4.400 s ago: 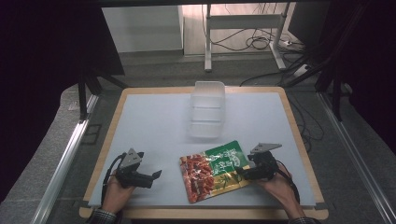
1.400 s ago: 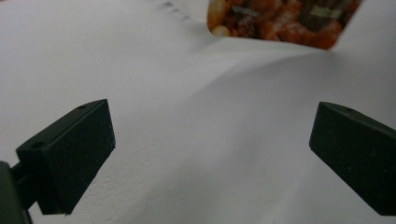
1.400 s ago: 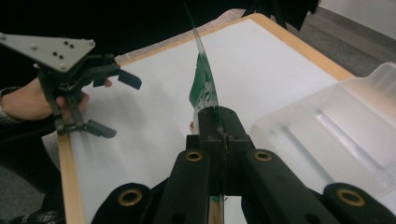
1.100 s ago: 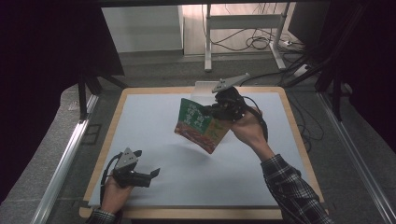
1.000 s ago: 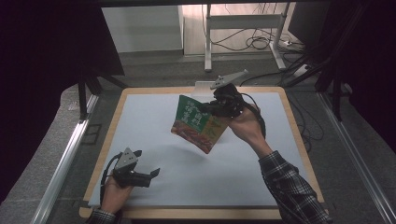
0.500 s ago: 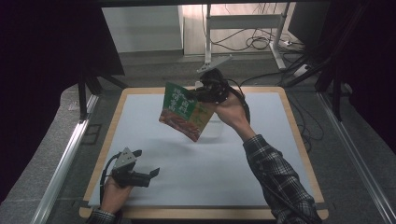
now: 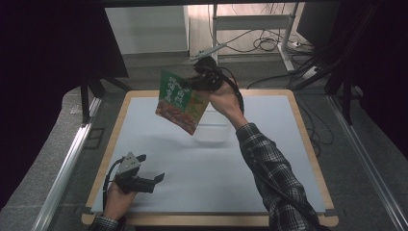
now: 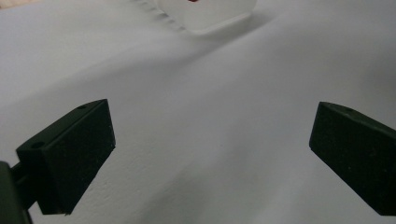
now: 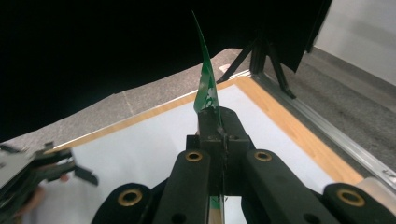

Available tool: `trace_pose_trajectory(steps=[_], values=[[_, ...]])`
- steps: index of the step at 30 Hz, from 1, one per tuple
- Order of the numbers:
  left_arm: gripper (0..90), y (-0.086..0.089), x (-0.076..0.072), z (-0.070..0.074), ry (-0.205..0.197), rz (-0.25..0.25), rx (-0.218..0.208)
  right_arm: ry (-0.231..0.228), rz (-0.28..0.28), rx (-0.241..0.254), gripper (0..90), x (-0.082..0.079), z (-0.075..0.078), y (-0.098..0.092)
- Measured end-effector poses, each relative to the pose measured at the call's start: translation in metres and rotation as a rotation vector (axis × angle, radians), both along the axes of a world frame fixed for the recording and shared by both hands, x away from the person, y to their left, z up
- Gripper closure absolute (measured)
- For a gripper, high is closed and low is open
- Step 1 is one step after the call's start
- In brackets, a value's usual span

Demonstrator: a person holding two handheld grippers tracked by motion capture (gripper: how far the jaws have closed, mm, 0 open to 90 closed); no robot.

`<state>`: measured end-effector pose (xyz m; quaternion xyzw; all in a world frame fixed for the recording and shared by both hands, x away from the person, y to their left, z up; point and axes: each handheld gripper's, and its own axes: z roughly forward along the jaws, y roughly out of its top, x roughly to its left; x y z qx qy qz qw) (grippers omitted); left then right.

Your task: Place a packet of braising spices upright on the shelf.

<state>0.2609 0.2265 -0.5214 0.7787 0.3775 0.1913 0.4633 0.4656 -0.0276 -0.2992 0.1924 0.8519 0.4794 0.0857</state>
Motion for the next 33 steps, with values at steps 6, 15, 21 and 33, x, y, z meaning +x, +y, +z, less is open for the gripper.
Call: trace_pose_trajectory(steps=[6,15,21,33], values=[[0.2,0.001,0.0,0.0,-0.001,-0.002,-0.003,-0.029,-0.022,0.012,89.4,0.021,0.003,0.01],[0.2,0.001,0.0,0.001,-0.002,-0.008,-0.004,-0.067,-0.071,0.024,89.4,0.048,0.006,0.017],[0.2,0.0,0.0,0.001,-0.002,-0.01,-0.001,-0.089,-0.108,0.021,89.4,0.063,0.005,0.011],[0.2,0.0,0.0,0.0,0.003,-0.012,0.004,-0.121,-0.17,-0.001,89.4,0.08,0.003,-0.024]])
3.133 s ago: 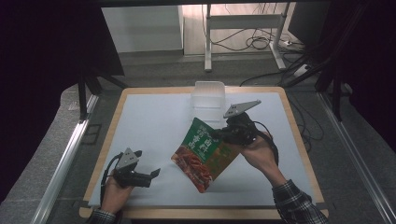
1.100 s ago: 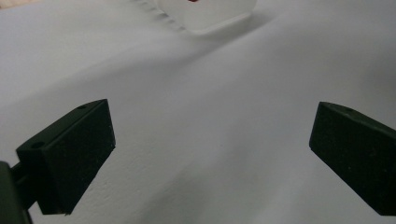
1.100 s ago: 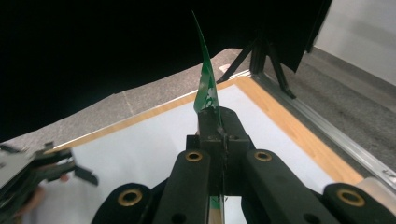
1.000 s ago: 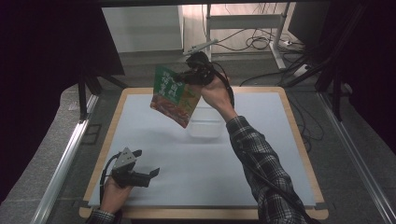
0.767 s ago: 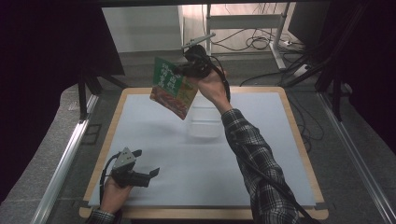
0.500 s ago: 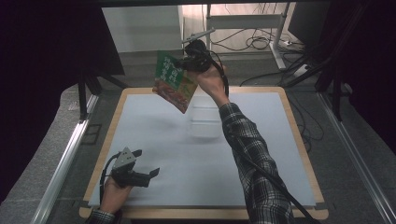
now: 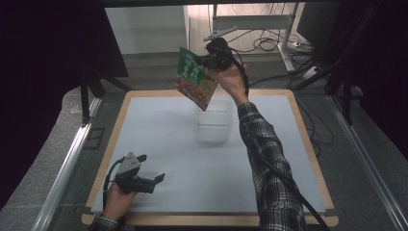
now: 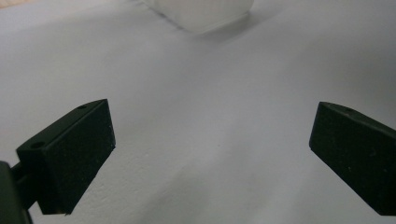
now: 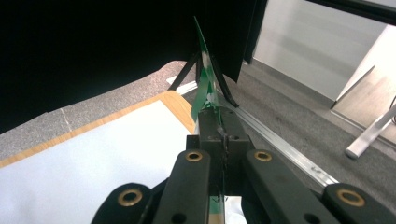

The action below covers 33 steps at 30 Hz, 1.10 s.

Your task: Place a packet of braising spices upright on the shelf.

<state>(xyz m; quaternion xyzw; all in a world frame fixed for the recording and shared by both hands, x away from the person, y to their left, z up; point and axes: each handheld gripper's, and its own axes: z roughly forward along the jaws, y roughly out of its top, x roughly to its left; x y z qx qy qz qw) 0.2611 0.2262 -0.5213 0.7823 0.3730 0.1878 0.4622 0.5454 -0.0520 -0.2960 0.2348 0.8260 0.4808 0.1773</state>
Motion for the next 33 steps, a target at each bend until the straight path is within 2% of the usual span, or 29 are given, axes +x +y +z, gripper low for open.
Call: trace_pose_trajectory(steps=[12,14,18,20,24,26,33], values=[[0.2,-0.001,0.0,0.0,0.004,0.001,0.006,0.066,-0.033,-0.057,89.3,0.0,-0.009,-0.041],[0.2,-0.001,0.0,0.0,0.004,0.003,0.006,0.082,-0.045,-0.085,89.3,0.0,-0.01,-0.049],[0.2,-0.001,0.0,0.0,0.004,0.004,0.008,0.112,-0.072,-0.109,89.2,0.001,-0.01,-0.056],[0.2,-0.002,0.0,-0.001,0.005,0.002,0.009,0.127,-0.074,-0.105,89.2,0.002,-0.011,-0.06],[0.2,-0.002,0.0,-0.001,0.005,0.002,0.011,0.152,-0.066,-0.124,89.1,0.004,-0.019,-0.055],[0.2,-0.002,0.0,0.0,0.005,0.002,0.01,0.147,-0.063,-0.114,89.1,0.004,-0.021,-0.051],[0.2,-0.003,0.0,-0.001,0.005,-0.002,0.016,0.139,-0.058,-0.137,88.5,0.007,-0.03,-0.035]])
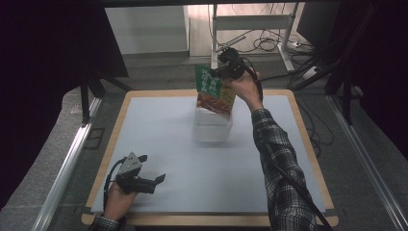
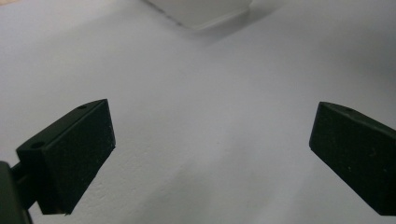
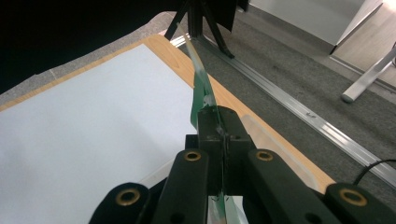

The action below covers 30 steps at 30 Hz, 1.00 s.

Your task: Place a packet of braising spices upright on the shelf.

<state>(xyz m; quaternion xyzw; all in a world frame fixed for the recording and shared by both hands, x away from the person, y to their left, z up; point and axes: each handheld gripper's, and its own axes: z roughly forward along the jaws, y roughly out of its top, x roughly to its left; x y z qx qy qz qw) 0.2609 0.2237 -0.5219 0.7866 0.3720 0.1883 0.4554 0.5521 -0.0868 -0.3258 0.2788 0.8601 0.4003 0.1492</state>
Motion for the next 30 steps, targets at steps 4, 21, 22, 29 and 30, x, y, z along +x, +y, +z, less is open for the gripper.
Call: trace_pose_trajectory(steps=[4,21,22,29,30], values=[[0.2,0.0,0.0,0.0,-0.001,-0.002,0.004,0.0,-0.021,-0.04,88.8,0.002,-0.014,0.008],[0.2,0.0,0.0,0.0,0.002,0.001,0.005,-0.025,-0.011,-0.008,56.6,0.0,-0.018,0.002],[0.2,-0.001,0.0,0.0,0.002,0.001,0.006,-0.024,-0.017,-0.006,53.9,-0.001,-0.017,0.002],[0.2,-0.001,0.0,0.0,0.003,0.001,0.008,-0.031,-0.031,-0.003,39.8,-0.003,-0.014,0.0],[0.2,-0.001,0.0,0.0,0.004,0.0,0.008,-0.037,-0.033,-0.004,37.9,-0.003,-0.014,-0.001]])
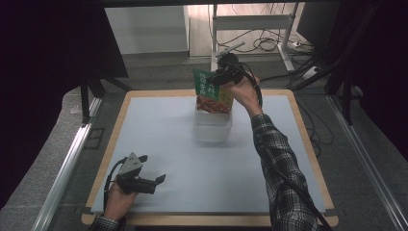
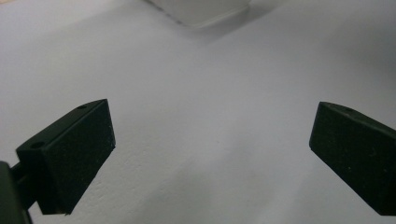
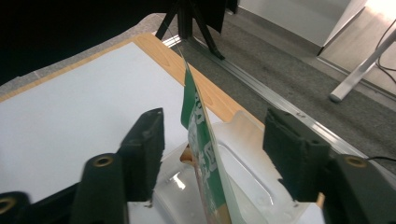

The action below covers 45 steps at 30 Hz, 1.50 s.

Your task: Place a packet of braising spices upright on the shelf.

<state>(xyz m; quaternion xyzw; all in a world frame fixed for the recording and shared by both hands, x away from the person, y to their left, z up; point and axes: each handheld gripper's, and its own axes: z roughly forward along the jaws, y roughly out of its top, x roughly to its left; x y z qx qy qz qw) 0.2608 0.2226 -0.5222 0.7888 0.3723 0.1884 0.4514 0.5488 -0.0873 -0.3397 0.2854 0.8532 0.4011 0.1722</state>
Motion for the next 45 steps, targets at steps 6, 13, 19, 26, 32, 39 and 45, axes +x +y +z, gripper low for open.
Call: trace_pose_trajectory(steps=[6,13,19,26,32,39,45], values=[[0.2,-0.001,0.0,0.0,0.002,-0.002,0.006,-0.001,0.004,0.0,27.6,-0.003,0.0,-0.002],[0.1,-0.001,0.0,-0.001,0.004,-0.003,0.008,0.005,0.011,0.002,18.1,-0.007,-0.001,-0.004],[0.1,-0.001,0.0,-0.001,0.004,-0.003,0.009,0.027,0.015,0.012,8.3,-0.008,-0.001,-0.006],[0.1,-0.002,0.0,-0.001,0.004,-0.004,0.01,0.027,0.008,0.019,4.6,-0.01,-0.001,-0.011],[0.2,-0.002,0.0,-0.001,0.005,-0.006,0.011,0.01,0.009,0.018,0.0,-0.016,0.0,-0.015],[0.2,-0.002,0.0,-0.001,0.004,-0.005,0.012,-0.007,0.025,0.012,0.0,-0.026,-0.001,-0.019],[0.1,-0.003,0.0,-0.001,0.003,-0.007,0.017,0.006,0.023,0.025,0.0,-0.031,-0.003,-0.025]])
